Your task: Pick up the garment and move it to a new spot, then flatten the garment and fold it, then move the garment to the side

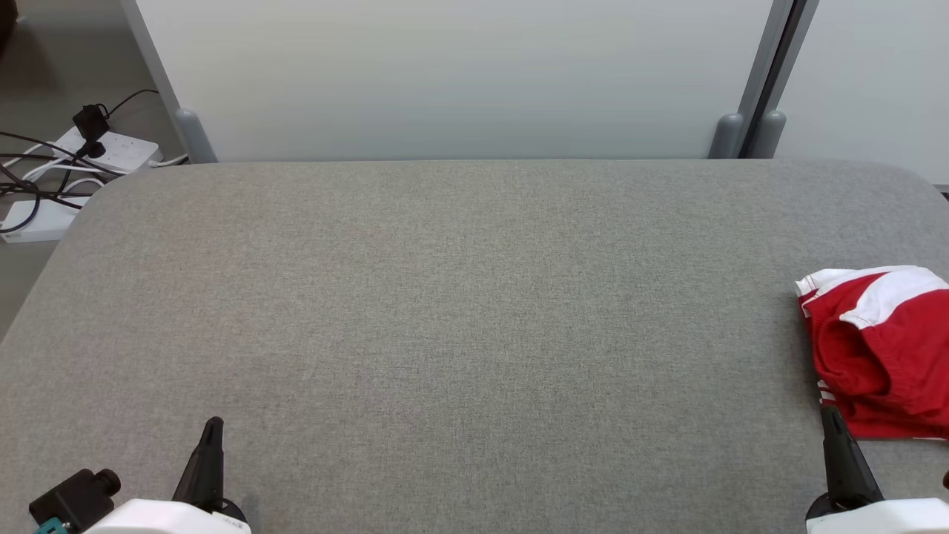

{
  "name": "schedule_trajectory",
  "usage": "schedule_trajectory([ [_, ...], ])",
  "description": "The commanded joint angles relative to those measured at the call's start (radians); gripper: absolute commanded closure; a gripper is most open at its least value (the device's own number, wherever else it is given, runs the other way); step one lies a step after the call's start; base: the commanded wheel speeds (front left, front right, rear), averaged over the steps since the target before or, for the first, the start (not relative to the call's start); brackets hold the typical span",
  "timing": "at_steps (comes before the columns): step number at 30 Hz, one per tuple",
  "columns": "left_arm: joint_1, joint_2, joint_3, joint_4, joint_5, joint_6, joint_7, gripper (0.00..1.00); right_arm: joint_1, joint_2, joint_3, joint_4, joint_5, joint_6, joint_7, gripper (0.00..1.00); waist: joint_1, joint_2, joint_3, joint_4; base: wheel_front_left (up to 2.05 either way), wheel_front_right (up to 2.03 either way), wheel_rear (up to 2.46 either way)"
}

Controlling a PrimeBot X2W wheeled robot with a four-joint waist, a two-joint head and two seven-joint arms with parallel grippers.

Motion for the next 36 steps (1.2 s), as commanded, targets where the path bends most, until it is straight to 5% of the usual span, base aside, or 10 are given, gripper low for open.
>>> schedule_trajectory([
  [1,-0.06,0.007,0.033,-0.019,-0.024,-0.019,0.003,1.0,-0.048,-0.02,0.009,-0.015,0.031,0.0,0.006,1.0,-0.0001,-0.0001,0.0,0.0,0.0,0.0,0.0],
  [36,-0.117,-0.093,0.143,0.042,-0.308,-0.119,0.1,1.0,-0.114,-0.026,0.003,0.034,0.436,0.0,0.09,1.0,-0.0001,-0.0001,0.004,-0.007,0.0,0.0,0.0],
])
